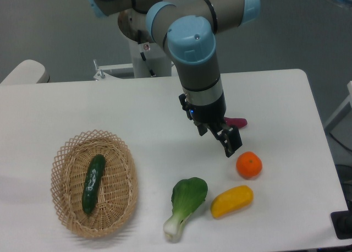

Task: Pick up the cucumber from the basket
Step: 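Move the open gripper over the green cucumber in the wicker basket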

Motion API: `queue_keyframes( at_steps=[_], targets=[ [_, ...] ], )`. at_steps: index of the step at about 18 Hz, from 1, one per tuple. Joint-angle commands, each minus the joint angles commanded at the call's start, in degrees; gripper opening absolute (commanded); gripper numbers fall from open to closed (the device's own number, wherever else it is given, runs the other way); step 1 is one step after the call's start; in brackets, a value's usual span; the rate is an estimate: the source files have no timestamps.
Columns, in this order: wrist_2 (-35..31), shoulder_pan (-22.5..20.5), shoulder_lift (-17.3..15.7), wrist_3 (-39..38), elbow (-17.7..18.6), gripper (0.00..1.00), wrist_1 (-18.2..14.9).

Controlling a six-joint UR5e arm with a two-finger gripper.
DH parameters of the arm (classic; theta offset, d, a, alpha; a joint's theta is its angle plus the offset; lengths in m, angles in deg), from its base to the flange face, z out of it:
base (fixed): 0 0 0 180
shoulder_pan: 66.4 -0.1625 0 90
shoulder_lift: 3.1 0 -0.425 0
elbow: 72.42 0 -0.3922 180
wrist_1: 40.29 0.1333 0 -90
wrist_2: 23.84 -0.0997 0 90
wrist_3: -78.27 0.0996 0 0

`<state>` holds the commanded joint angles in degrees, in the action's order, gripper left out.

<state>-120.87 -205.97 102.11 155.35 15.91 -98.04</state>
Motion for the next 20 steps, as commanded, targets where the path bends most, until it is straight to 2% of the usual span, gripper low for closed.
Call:
queue_keyframes(
  at_steps=[5,9,12,14,20],
  targets=[
    [0.2,0.4,-0.3,-0.4,0.3,1.0,-1.2],
    [1.6,0.9,-1.6,-6.0,3.9,1.0,-1.2],
    [6.9,1.6,-2.5,-15.0,6.9,1.0,-0.7],
    [7.4,1.8,-3.6,-22.5,9.7,1.0,-0.4],
    [7.5,5.6,-2.9,-39.1,10.8,1.0,-0.6]
  ],
)
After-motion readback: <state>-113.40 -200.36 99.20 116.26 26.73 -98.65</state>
